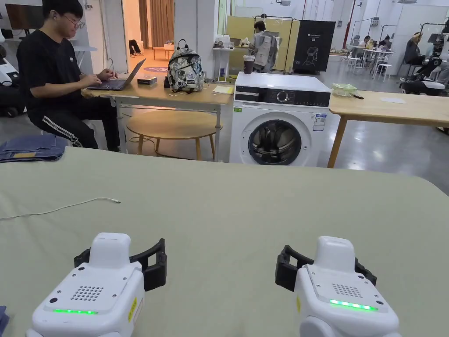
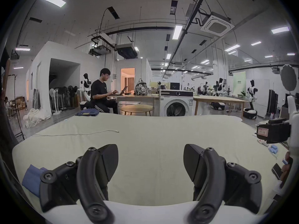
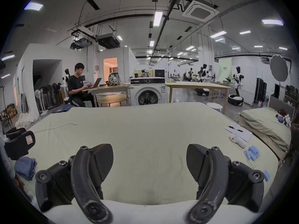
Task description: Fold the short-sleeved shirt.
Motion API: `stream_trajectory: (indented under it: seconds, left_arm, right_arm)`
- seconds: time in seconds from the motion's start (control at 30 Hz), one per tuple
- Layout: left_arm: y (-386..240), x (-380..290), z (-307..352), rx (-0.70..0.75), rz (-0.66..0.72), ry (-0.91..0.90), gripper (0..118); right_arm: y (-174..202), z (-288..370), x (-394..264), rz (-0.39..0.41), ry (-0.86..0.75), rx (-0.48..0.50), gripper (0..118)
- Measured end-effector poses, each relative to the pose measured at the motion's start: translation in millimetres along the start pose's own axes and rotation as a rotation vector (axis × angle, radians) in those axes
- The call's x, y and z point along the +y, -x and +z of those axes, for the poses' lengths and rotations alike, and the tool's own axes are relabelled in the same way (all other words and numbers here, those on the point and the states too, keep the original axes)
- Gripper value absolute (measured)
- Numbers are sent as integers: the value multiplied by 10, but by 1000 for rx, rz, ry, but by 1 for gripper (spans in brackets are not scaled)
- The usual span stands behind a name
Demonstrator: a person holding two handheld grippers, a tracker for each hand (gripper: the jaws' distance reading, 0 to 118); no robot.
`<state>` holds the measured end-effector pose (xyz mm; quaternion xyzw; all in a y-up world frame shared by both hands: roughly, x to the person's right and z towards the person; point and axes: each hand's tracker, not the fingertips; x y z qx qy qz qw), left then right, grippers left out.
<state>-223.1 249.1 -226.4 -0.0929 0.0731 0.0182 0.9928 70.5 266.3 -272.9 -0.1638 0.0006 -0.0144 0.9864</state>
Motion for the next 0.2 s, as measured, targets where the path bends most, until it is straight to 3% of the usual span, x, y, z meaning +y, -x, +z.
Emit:
stream_trajectory:
  seconds: [0.2]
  left_arm:
    - [-3,0,3,-2,-10,11,84]
  right_arm:
    - [-120,-23,53,-54,30,13,95]
